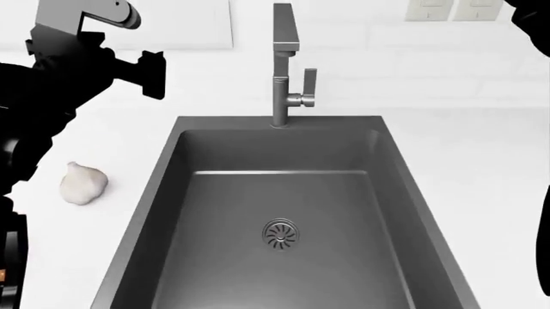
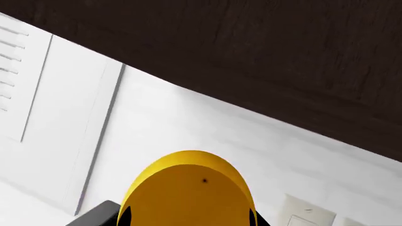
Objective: Pick up the fruits and vegetables and place them in the sink. Turn on the sink faucet to wash them. Then turn the sink off and put them in the tray.
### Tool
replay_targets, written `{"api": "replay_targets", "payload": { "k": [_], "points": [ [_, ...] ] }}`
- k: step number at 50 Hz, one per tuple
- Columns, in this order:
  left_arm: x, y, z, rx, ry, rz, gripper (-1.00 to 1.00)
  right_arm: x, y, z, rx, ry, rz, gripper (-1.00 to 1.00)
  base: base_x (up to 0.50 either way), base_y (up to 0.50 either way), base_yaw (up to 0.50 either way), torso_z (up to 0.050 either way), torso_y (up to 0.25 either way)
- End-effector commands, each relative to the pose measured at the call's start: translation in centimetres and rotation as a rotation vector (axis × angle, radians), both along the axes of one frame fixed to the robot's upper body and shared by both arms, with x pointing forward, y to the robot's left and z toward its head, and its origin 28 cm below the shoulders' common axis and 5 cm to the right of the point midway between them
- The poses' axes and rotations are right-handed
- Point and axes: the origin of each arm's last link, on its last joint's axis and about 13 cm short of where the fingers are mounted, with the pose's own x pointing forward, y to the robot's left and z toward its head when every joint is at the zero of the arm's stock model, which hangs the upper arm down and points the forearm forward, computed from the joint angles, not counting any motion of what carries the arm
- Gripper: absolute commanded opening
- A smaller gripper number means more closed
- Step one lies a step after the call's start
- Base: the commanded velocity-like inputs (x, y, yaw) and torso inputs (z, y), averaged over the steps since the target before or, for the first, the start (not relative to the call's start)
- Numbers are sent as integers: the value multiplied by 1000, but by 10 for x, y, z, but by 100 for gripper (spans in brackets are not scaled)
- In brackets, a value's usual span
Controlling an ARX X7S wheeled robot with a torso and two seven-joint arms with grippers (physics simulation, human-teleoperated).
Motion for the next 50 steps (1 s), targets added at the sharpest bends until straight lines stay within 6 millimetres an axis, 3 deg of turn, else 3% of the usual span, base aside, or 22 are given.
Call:
{"api": "replay_targets", "payload": {
  "k": [1,22,32,41,50],
  "points": [
    [-4,0,-2,2,3,-5,100,29,1,-5,186,285,193,-100,14,3,11,0,0],
    [-12,4,-11,12,35,1,100,20,6,-38,65,527,294,-100,75,2,7,7,0],
    [-13,15,-35,80,222,78,100,7,-4,-15,79,423,280,-100,0,0,2,0,0],
    [-18,39,-56,72,340,182,100,7,-8,-2,111,348,255,-100,0,0,0,0,0],
    [-33,52,-54,79,390,221,100,12,-8,-6,120,349,257,-100,0,0,0,0,0]
  ]
}}
